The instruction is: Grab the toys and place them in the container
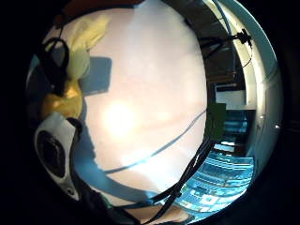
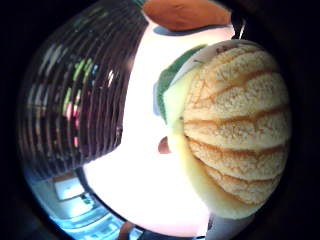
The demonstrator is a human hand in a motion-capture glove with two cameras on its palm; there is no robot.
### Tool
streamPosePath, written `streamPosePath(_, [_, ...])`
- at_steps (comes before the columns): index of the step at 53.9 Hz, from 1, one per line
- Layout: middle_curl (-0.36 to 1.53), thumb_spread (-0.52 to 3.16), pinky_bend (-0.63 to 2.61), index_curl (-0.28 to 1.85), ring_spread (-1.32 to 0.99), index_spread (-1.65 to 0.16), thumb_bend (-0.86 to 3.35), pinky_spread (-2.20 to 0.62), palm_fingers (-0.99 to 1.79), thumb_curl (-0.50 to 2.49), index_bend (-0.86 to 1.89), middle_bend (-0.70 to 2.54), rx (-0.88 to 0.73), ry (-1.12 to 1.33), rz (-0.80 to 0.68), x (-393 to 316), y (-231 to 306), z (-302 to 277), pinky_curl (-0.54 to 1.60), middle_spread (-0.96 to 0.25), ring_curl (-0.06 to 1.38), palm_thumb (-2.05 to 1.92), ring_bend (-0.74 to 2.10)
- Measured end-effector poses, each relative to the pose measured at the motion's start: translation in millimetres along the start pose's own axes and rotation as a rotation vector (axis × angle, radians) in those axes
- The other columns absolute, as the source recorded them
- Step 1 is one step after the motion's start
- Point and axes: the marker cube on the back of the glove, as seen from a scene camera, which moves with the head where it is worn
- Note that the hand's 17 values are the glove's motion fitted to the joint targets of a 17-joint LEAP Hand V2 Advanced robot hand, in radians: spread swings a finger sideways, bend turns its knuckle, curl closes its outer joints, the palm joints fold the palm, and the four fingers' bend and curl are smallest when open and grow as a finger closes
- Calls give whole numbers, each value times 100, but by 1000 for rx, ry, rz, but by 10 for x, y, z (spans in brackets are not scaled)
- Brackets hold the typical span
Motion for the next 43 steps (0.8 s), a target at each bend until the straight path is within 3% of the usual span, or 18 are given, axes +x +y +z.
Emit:
streamPosePath(10, [51, 129, 128, 22, -38, -37, 29, -42, 96, 52, 14, 56, 0, -28, 61, 385, -49, -587, 39, -38, 44, 64, 119])
streamPosePath(22, [59, 118, 127, 19, -40, -36, 27, -43, 95, 62, 15, 56, 136, -32, 87, 493, -223, -1870, 41, -46, 47, 70, 121])
streamPosePath(33, [66, 113, 126, 17, -41, -36, 25, -43, 94, 68, 16, 53, 244, -42, 53, -84, -378, -3080, 42, -50, 48, 72, 122])
streamPosePath(43, [73, 111, 125, 15, -41, -35, 23, -43, 95, 73, 16, 48, 303, -25, -2, -685, -759, -3406, 43, -54, 49, 72, 121])
